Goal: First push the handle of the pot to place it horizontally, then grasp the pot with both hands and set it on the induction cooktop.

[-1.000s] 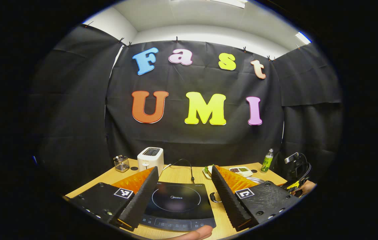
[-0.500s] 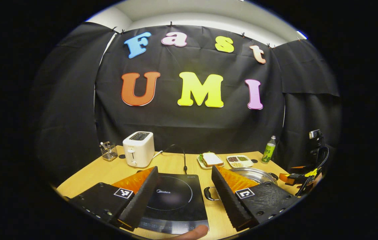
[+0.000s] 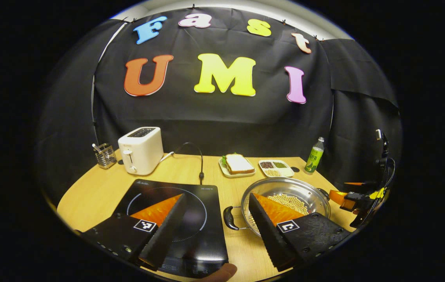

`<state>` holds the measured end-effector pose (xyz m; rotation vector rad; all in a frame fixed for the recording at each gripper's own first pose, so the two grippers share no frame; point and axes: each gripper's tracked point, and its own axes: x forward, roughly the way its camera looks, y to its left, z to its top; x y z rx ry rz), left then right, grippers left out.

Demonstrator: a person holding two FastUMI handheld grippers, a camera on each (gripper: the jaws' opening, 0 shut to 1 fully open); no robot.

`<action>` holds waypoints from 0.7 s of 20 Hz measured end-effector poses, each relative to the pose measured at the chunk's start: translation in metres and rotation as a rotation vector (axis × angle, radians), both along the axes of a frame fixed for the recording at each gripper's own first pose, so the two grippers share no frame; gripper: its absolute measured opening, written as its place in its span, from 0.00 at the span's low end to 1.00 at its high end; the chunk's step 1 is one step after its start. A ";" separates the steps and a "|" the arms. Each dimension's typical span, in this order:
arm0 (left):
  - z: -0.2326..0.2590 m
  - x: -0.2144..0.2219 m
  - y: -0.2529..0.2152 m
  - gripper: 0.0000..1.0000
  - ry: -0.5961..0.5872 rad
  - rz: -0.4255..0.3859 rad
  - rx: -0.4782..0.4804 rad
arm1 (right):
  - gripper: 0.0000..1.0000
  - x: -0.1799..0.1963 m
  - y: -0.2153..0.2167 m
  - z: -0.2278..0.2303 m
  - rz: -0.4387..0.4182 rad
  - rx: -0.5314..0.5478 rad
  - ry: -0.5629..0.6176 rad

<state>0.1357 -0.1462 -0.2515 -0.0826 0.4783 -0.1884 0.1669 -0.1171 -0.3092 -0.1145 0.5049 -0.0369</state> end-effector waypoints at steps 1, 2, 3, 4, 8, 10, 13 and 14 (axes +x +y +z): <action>-0.009 0.002 -0.006 0.96 0.022 -0.007 0.003 | 0.99 0.002 -0.001 -0.003 -0.002 0.002 0.011; -0.018 0.004 -0.011 0.96 0.045 -0.013 0.007 | 0.99 0.004 -0.002 -0.004 0.000 0.005 0.014; -0.026 0.006 -0.016 0.96 0.068 -0.019 0.008 | 1.00 0.006 -0.003 -0.006 0.001 0.006 0.017; -0.034 0.008 -0.020 0.96 0.088 -0.024 0.007 | 0.99 0.008 -0.004 -0.008 0.000 0.006 0.020; -0.070 0.015 -0.038 0.96 0.173 -0.027 0.016 | 0.99 0.017 -0.001 -0.016 0.005 0.030 0.040; -0.088 0.020 -0.043 0.96 0.219 -0.021 0.022 | 1.00 0.020 0.001 -0.024 0.005 0.042 0.063; -0.106 0.027 -0.043 0.96 0.254 -0.001 0.062 | 0.99 0.029 0.002 -0.032 0.005 0.062 0.080; -0.111 0.028 -0.044 0.96 0.263 -0.001 0.061 | 0.98 0.032 0.004 -0.034 0.009 0.070 0.080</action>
